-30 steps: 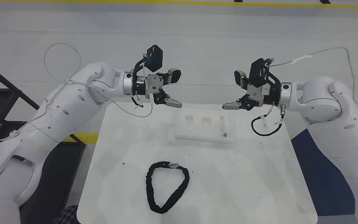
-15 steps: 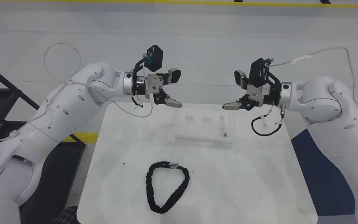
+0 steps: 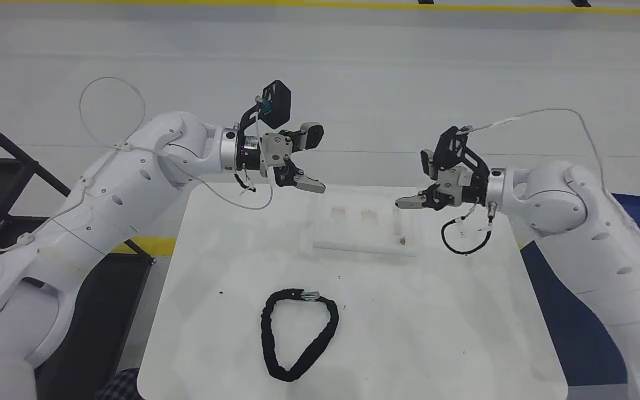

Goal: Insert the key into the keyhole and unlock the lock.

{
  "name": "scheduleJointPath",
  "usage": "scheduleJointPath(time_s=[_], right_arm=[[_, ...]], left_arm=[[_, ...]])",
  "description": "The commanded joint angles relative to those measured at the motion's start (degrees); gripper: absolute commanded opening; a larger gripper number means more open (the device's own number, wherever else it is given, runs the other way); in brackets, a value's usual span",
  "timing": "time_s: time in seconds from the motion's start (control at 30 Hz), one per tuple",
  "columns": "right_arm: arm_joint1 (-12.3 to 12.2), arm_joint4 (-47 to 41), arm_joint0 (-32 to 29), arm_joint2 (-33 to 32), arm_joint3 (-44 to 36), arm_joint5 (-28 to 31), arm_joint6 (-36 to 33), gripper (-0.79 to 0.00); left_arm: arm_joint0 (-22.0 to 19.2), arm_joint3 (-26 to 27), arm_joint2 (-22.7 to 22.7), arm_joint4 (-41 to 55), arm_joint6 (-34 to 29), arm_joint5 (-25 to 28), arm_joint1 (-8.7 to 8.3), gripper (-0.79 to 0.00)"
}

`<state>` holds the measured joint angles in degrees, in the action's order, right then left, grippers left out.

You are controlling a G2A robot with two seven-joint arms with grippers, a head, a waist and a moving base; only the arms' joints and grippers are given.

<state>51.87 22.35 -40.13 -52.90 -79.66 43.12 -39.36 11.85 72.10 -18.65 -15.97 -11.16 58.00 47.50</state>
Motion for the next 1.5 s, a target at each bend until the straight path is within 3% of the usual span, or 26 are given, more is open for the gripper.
scheduleJointPath(time_s=[0.0, 0.43, 0.53, 0.73, 0.93, 1.47], right_arm=[[0.17, 0.21, -0.21, 0.67, 1.26, -1.40, -0.94, 0.000], [2.59, -0.84, -0.03, 6.05, 6.50, -22.25, -9.29, 0.000], [3.57, -3.20, -0.02, 7.20, 8.33, -28.29, -9.69, 0.000], [5.51, -3.98, 0.21, 10.16, 11.31, -34.60, -9.53, 0.000], [7.27, -3.56, 0.60, 12.76, 13.07, -39.27, -10.53, 0.000], [7.45, -3.72, 0.66, 13.01, 13.10, -39.39, -10.93, 0.000]], left_arm=[[0.00, 0.00, 0.00, 0.00, 0.00, 0.00, 0.00, 0.000], [0.00, 0.00, 0.00, 0.00, 0.00, 0.00, 0.00, 0.000], [0.00, 0.00, 0.00, 0.00, 0.00, 0.00, 0.00, 0.000], [0.00, 0.00, 0.00, 0.00, 0.00, 0.00, 0.00, 0.000], [0.00, 0.00, 0.00, 0.00, 0.00, 0.00, 0.00, 0.000], [0.00, 0.00, 0.00, 0.00, 0.00, 0.00, 0.00, 0.000]])
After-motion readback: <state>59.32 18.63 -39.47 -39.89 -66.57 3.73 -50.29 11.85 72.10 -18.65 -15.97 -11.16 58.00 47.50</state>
